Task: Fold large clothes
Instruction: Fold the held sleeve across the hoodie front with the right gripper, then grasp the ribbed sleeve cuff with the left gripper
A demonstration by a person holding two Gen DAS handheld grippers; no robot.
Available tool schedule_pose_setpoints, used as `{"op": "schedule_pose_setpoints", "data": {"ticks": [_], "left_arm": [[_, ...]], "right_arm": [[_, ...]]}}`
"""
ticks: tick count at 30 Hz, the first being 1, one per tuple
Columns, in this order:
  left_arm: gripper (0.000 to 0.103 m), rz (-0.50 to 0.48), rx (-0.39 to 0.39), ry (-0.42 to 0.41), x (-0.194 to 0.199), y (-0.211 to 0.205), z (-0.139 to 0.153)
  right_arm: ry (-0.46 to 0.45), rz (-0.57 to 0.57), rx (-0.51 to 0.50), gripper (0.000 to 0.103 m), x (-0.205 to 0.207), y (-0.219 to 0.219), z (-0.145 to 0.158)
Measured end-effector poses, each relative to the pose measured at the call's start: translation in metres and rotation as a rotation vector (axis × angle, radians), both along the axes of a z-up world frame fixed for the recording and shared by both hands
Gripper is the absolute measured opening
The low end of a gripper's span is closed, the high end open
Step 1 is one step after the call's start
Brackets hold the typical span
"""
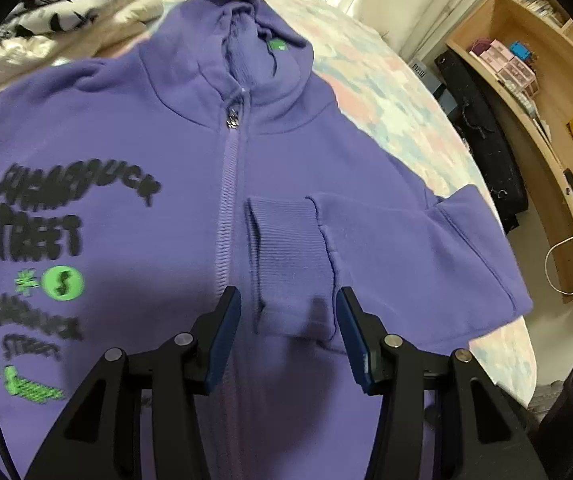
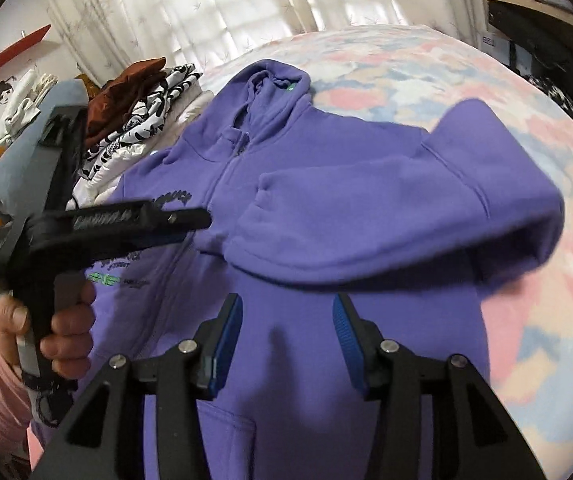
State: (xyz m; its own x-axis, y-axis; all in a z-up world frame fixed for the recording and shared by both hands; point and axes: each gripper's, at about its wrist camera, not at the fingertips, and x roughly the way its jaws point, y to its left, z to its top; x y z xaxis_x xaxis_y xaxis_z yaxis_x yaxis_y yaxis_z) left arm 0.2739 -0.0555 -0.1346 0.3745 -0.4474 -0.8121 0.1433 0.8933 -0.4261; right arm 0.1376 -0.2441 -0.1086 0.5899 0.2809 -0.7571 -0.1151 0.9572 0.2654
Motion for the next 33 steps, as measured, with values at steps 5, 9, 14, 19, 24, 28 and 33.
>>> {"op": "schedule_pose_setpoints", "data": {"ticks": [5, 9, 14, 19, 24, 28, 33], "left_arm": [[0.024, -0.005, 0.057, -0.001, 0.011, -0.025, -0.012], [0.01, -0.028, 0.137, -0.065, 0.01, -0.046, 0.001], [0.01, -0.055, 0.228, -0.342, -0.006, -0.055, 0.083], [0.01, 0.024, 0.281, -0.484, -0.006, -0.001, 0.14], [0.024, 0.082, 0.317, -0.34, 0.014, 0.067, 0.098], [0.034, 0.095, 0.311, -0.116, 0.029, 0.097, 0.03], [0.051, 0.16, 0.21, -0.052, 0.035, 0.116, 0.0]], "right_arm": [[0.039, -0.026, 0.025, 0.047, -0.003, -0.003, -0.02], [0.023, -0.043, 0.031, 0.047, -0.005, -0.005, -0.021], [-0.008, -0.055, 0.021, 0.047, -0.01, -0.005, -0.016], [-0.044, -0.049, 0.019, 0.047, -0.021, -0.007, 0.001], [-0.039, -0.046, 0.011, 0.058, -0.032, -0.013, 0.012], [-0.002, -0.059, 0.042, 0.062, -0.031, -0.026, 0.014], [0.041, -0.126, 0.092, 0.062, -0.005, -0.055, 0.022]]}}
